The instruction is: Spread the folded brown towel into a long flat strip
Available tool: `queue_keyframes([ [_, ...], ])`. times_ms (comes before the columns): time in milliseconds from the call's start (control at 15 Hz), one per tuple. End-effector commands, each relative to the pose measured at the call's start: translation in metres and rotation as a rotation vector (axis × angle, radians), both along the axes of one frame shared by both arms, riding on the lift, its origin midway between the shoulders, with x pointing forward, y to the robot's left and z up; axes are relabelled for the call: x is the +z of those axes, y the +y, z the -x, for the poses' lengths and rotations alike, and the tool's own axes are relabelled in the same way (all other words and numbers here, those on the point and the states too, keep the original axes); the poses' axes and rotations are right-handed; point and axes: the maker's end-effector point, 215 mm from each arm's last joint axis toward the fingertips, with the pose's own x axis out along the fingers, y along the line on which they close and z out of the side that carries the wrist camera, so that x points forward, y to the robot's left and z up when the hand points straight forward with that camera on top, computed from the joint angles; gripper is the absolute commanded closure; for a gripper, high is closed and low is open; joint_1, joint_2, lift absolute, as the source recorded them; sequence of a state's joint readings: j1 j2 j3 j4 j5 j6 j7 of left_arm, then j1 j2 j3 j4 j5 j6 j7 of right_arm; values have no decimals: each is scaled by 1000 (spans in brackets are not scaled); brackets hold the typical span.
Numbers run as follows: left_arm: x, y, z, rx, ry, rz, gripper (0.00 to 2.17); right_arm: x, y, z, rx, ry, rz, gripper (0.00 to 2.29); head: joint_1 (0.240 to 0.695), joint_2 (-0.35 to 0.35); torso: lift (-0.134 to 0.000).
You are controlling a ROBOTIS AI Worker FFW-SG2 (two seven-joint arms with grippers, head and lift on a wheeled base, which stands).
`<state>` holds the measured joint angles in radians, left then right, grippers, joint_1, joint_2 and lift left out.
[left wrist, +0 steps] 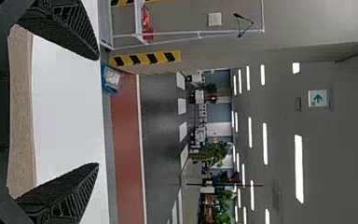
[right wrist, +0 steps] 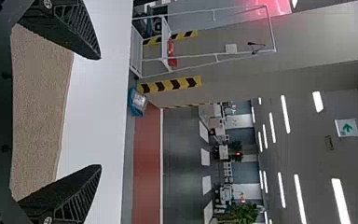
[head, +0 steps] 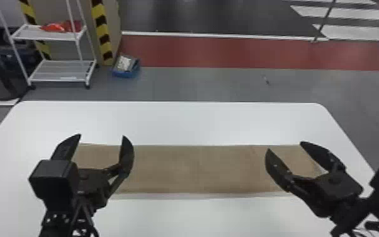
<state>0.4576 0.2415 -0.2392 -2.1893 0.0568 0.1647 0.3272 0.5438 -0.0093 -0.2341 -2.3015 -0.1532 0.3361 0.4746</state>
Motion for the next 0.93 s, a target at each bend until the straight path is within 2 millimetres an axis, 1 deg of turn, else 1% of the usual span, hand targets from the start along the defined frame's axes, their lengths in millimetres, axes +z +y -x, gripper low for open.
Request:
queue_keyframes([
  [0, 8, 1, 8, 6, -63, 25, 76, 4, 13, 16, 19, -61, 10, 53, 695, -74, -125],
  [133, 19, 9, 10, 9, -133, 15, 76, 3, 6, 24, 12, -98, 26, 53, 695, -61, -125],
  [200, 20, 17, 11, 18, -147, 10, 80, 2, 1, 26, 5, -108, 24, 53, 695, -56, -125],
  [267, 15, 26, 11, 29, -136, 1, 87, 1, -4, 27, -2, -118, 25, 53, 695, -53, -125],
  [400, 4, 40, 10, 32, -114, -18, 87, 0, -4, 33, -5, -132, 26, 53, 695, -49, -125],
  [467, 2, 47, 12, 38, -109, -18, 87, 3, -4, 35, -7, -146, 24, 53, 695, -45, -125],
  [667, 2, 59, 15, 34, -100, -16, 87, 2, -8, 35, -42, -149, -4, 53, 695, -20, -125],
  [867, 10, 59, 14, 28, -107, -12, 87, 2, -7, 33, -55, -153, -3, 53, 695, -9, -125],
])
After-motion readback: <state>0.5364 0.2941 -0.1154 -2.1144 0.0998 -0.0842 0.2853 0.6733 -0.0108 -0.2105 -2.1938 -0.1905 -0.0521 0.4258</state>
